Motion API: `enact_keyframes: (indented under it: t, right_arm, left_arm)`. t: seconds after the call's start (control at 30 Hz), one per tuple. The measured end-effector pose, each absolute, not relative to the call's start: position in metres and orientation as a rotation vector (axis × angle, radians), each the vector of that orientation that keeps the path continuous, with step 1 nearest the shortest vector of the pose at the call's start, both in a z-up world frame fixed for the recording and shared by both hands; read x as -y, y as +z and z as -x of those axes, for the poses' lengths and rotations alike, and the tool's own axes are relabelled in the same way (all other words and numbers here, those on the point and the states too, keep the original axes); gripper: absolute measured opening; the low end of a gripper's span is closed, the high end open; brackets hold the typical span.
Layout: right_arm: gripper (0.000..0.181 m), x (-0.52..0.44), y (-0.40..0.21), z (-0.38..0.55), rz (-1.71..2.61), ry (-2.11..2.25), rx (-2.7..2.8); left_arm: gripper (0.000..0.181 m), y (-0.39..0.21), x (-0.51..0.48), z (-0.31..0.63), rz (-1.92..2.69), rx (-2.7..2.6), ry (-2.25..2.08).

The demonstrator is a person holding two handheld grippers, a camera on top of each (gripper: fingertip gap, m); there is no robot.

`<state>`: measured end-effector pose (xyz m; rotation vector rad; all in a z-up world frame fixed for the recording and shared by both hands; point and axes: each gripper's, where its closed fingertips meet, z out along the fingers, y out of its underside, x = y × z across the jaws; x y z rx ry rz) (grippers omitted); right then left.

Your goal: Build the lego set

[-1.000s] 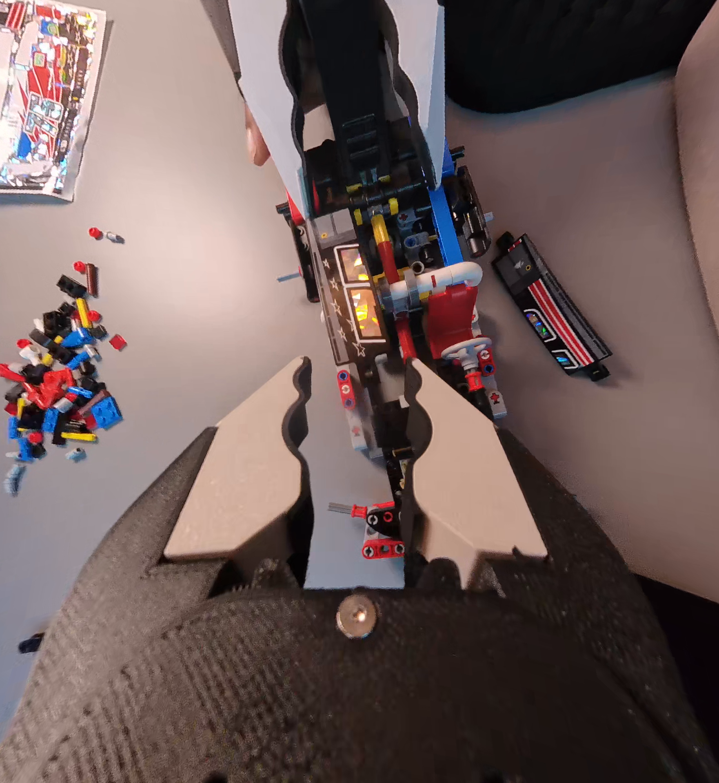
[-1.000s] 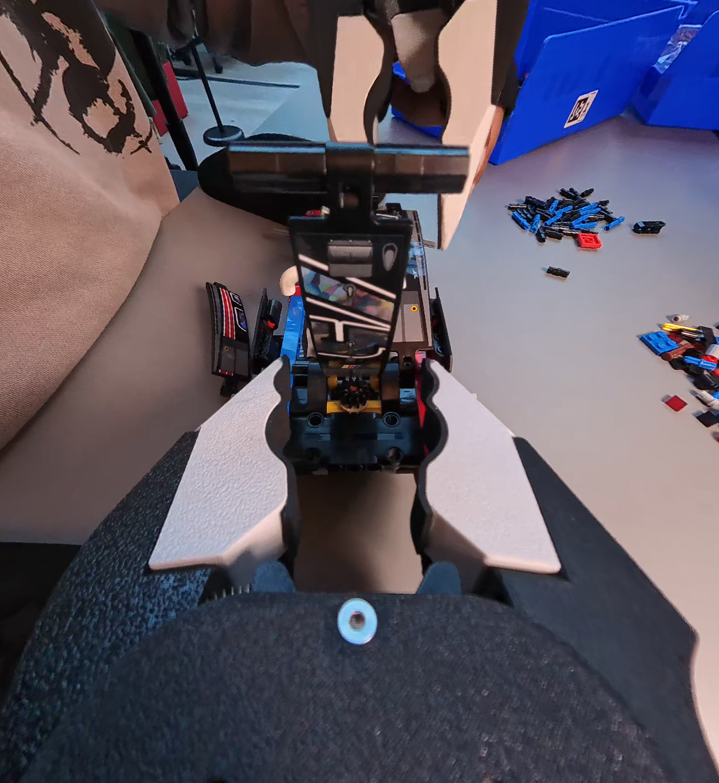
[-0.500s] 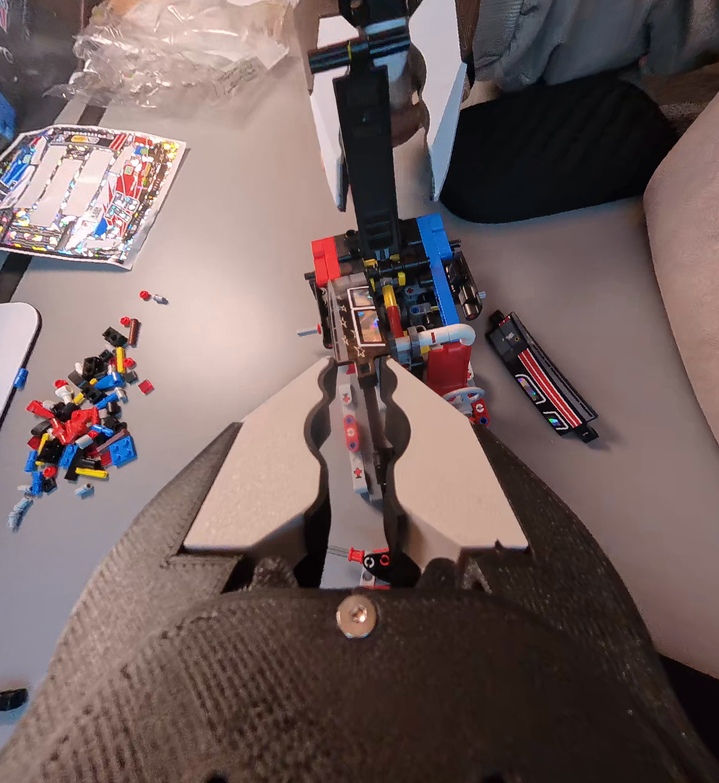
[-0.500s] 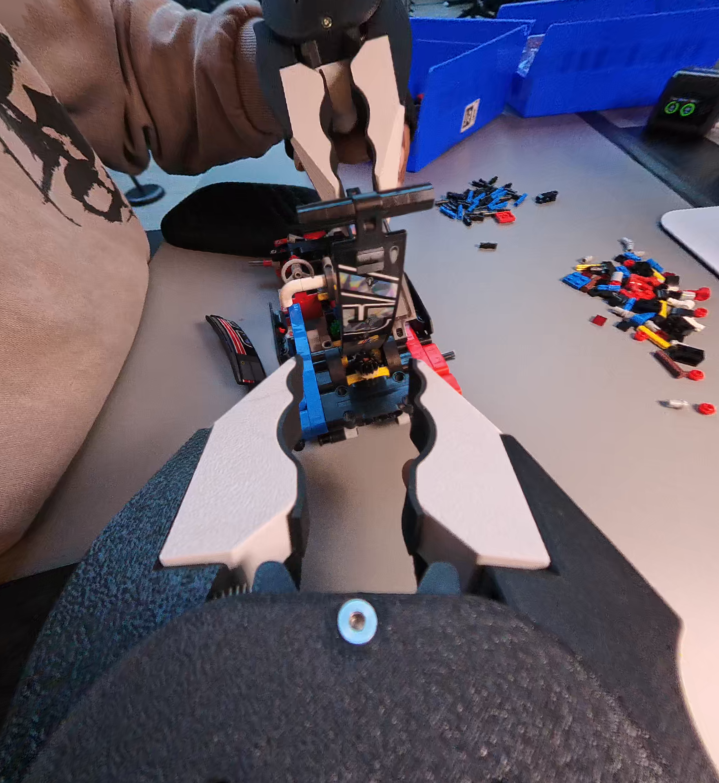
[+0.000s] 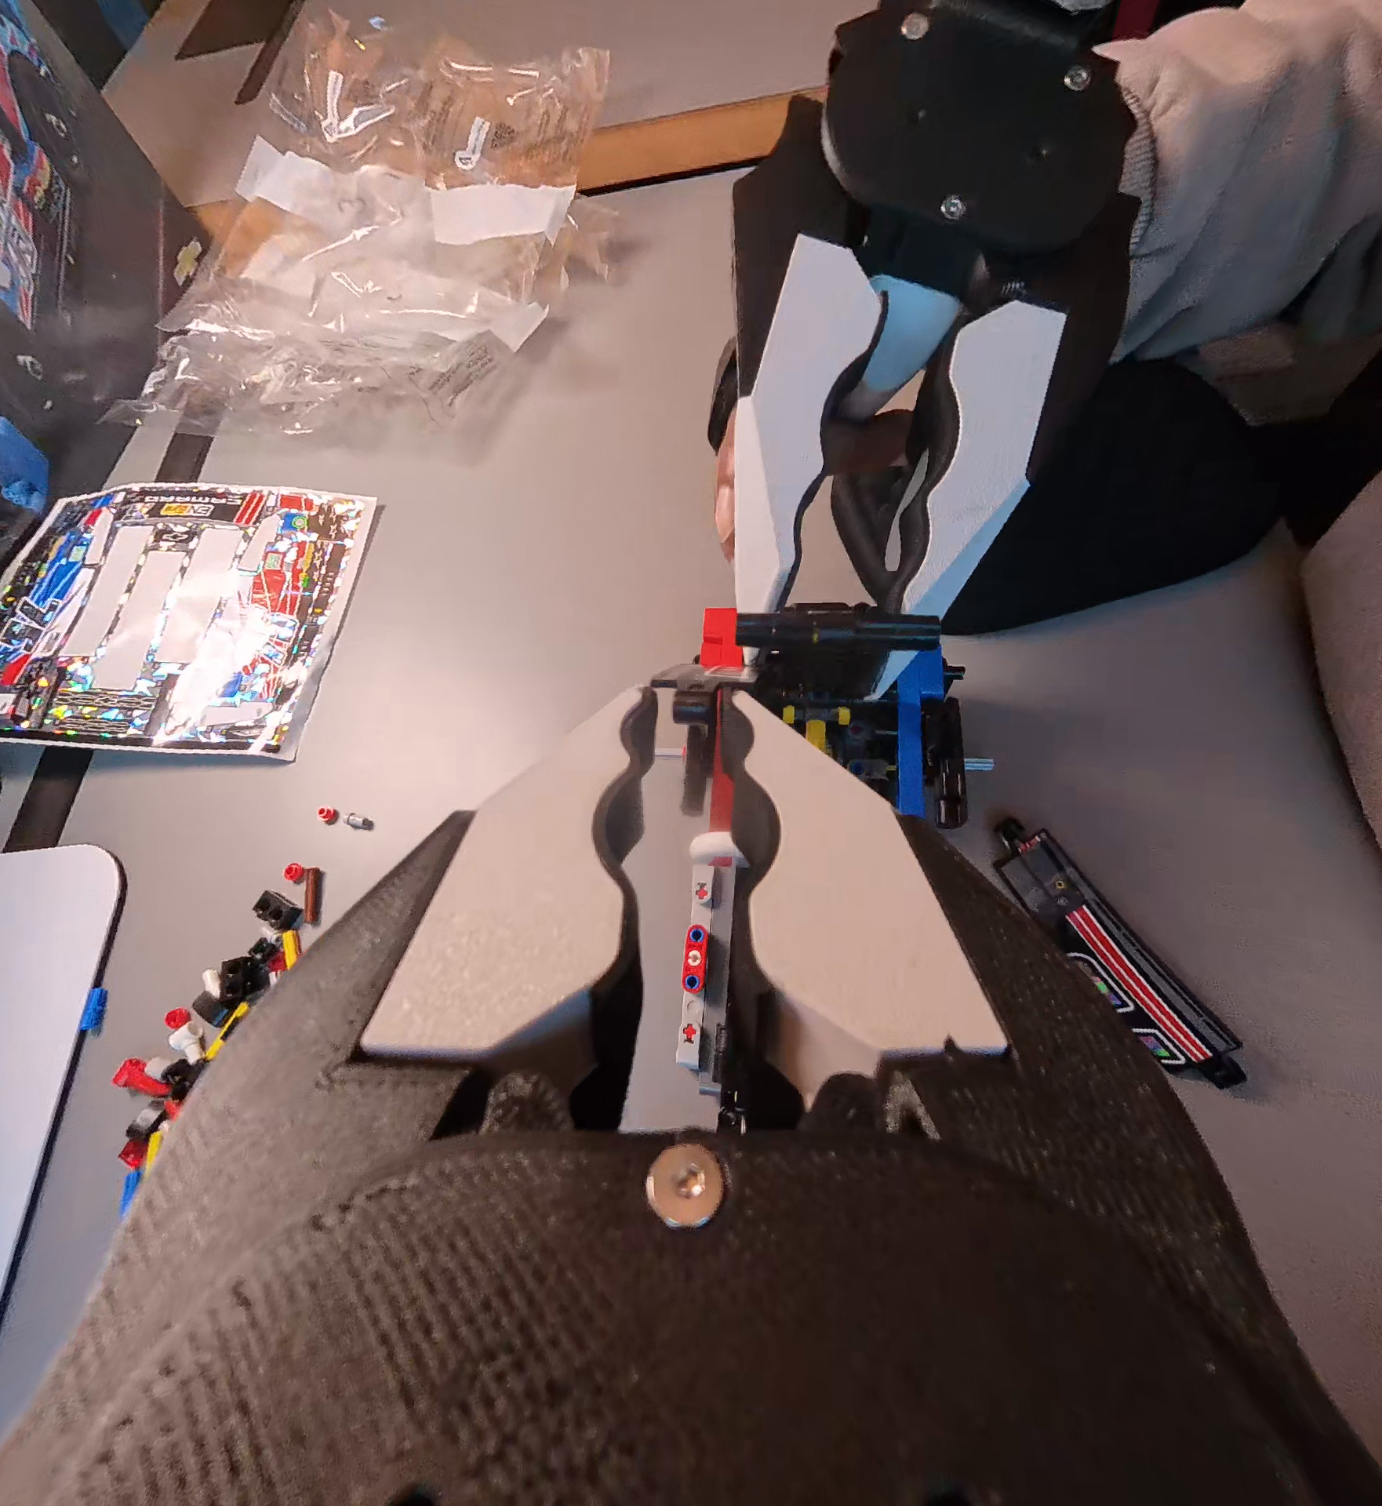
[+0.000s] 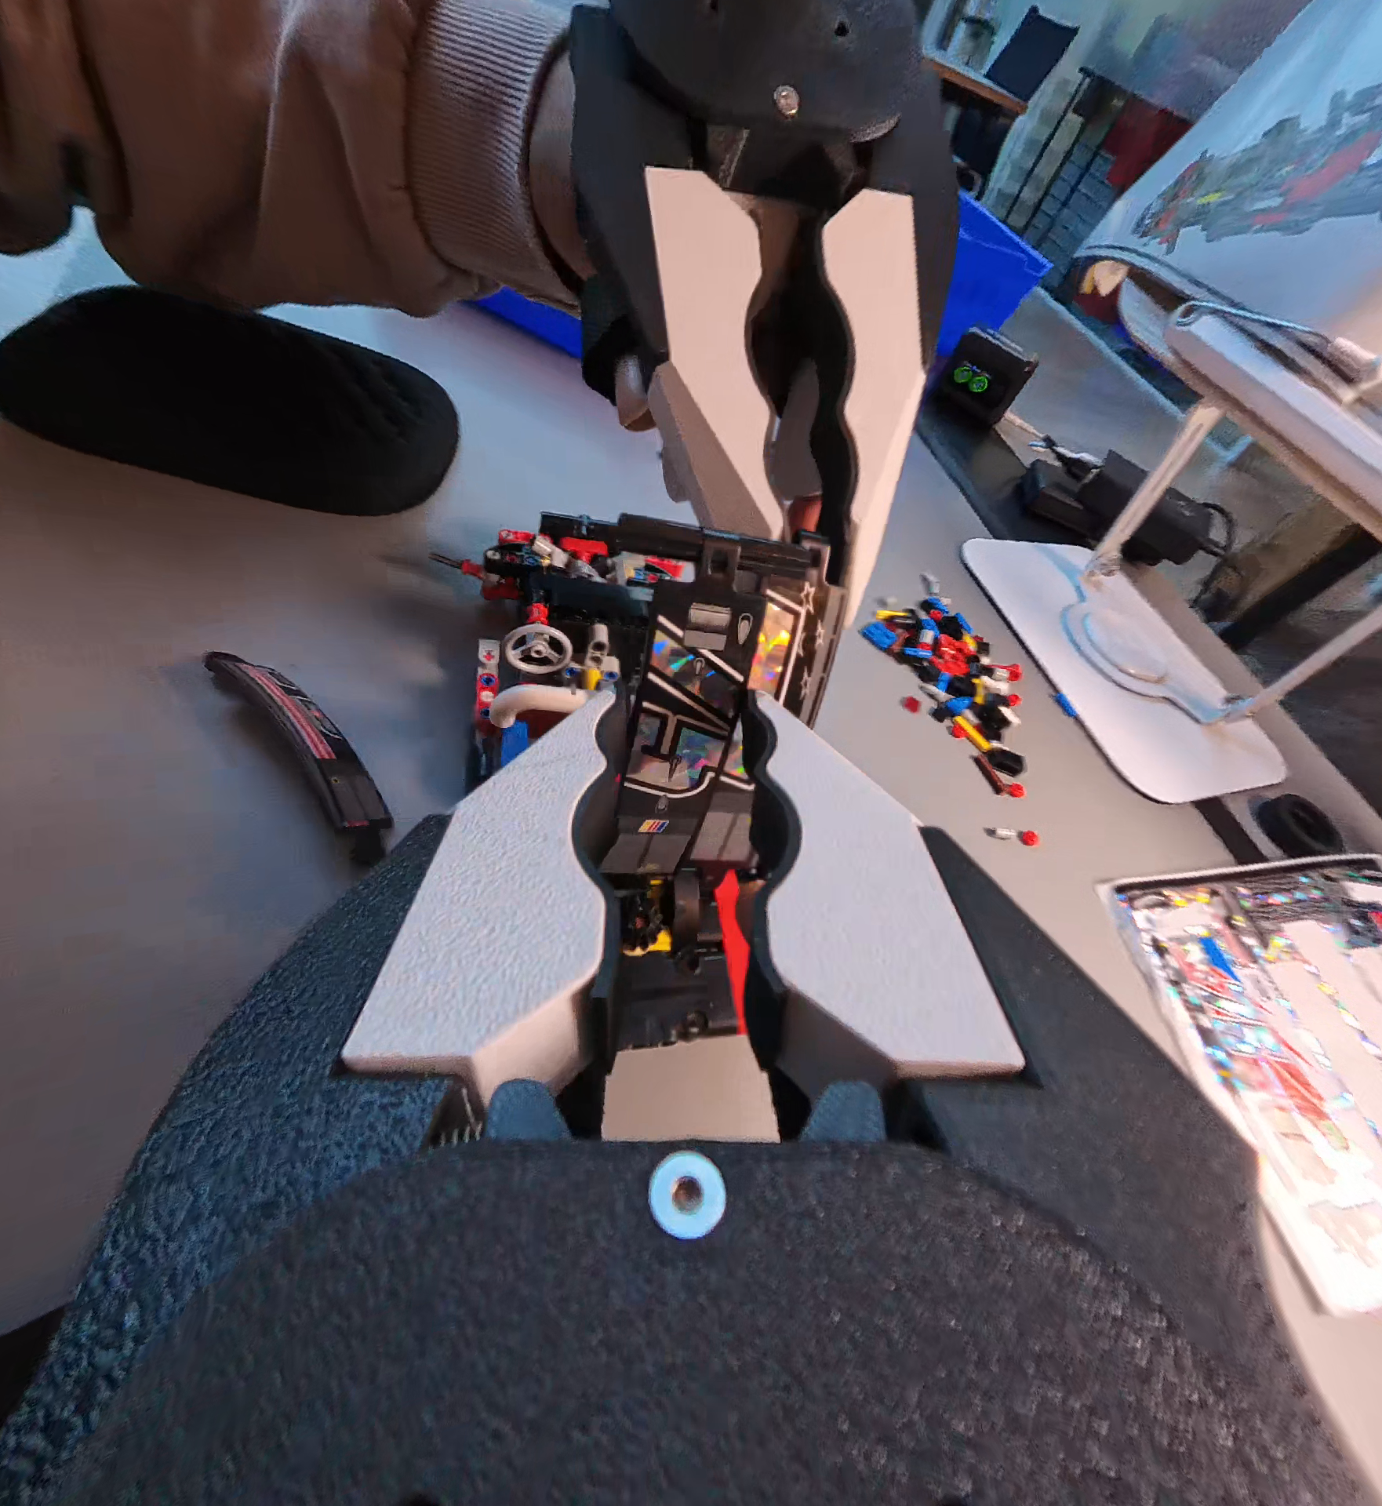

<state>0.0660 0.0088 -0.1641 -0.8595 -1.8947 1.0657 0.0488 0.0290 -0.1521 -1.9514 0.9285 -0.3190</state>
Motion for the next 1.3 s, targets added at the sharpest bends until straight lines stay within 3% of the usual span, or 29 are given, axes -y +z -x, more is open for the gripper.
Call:
enact_keyframes:
  t: [0.57,0.87,1.03,1.17,1.3]
  right_arm:
    - [0.024,-0.021,-0.154,-0.071,0.845,0.899,1.757]
    - [0.072,-0.031,-0.172,-0.066,1.047,0.962,1.778]
    - [0.080,-0.031,-0.190,-0.051,1.119,0.958,1.874]
    - [0.082,-0.030,-0.196,-0.044,1.093,0.872,1.912]
    - [0.069,-0.034,-0.194,-0.045,1.068,0.815,1.863]
  left_arm:
    - [0.006,-0.140,-0.045,-0.062,1.979,-0.681,-0.649]
    - [0.025,-0.152,-0.021,-0.013,1.951,-0.628,-0.552]
    - [0.022,-0.175,-0.004,-0.010,2.001,-0.592,-0.637]
    - [0.018,-0.162,-0.004,-0.037,1.921,-0.556,-0.802]
    - [0.017,-0.134,-0.016,-0.064,1.823,-0.565,-0.867]
